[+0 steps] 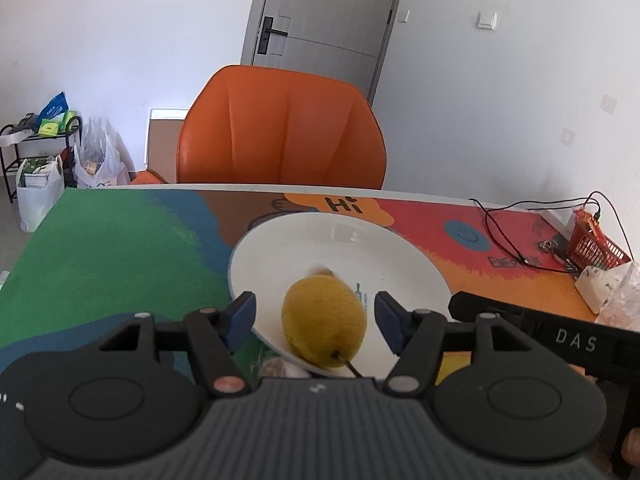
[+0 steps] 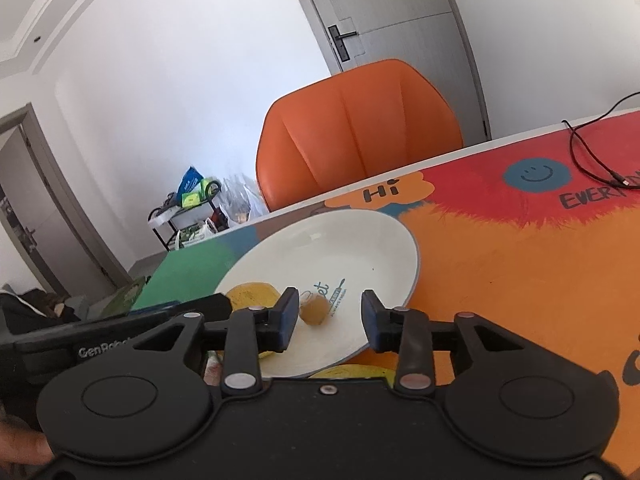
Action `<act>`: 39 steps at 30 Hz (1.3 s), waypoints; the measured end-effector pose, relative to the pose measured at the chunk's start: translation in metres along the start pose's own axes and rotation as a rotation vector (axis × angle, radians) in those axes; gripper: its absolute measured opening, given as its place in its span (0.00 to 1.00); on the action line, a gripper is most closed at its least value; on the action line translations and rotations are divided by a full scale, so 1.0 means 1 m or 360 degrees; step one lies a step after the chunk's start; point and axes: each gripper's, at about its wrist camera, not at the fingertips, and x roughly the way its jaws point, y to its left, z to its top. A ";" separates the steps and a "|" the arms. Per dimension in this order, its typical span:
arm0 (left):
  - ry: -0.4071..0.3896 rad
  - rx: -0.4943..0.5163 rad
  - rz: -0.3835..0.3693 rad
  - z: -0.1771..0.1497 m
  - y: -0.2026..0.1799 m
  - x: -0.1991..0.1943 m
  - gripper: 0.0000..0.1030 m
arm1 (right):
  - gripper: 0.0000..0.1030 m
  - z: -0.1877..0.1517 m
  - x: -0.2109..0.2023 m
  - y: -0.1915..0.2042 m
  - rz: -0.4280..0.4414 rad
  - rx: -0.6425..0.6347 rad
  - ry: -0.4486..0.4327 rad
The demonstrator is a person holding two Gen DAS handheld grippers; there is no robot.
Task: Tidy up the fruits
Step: 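Lower the pomelo into the white bowl while the right tool drops the kiwi there, then move the left tool to the wrapped pink item while the right tool reaches the orange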
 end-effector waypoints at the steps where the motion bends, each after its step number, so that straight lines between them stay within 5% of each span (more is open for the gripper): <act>1: -0.0004 -0.0004 0.0007 -0.001 0.000 -0.003 0.64 | 0.35 -0.001 -0.003 0.000 -0.0001 0.0002 -0.0004; 10: -0.0042 -0.0068 0.0005 -0.012 0.002 -0.030 0.85 | 0.61 -0.012 -0.038 -0.002 -0.0016 0.0029 -0.0047; 17: -0.0064 -0.0123 0.0011 -0.025 0.005 -0.052 0.92 | 1.00 -0.024 -0.064 0.001 0.0005 0.0002 -0.0140; 39: -0.0061 -0.0082 -0.0021 -0.052 0.001 -0.090 0.93 | 1.00 -0.048 -0.113 -0.011 -0.0237 -0.0075 -0.0259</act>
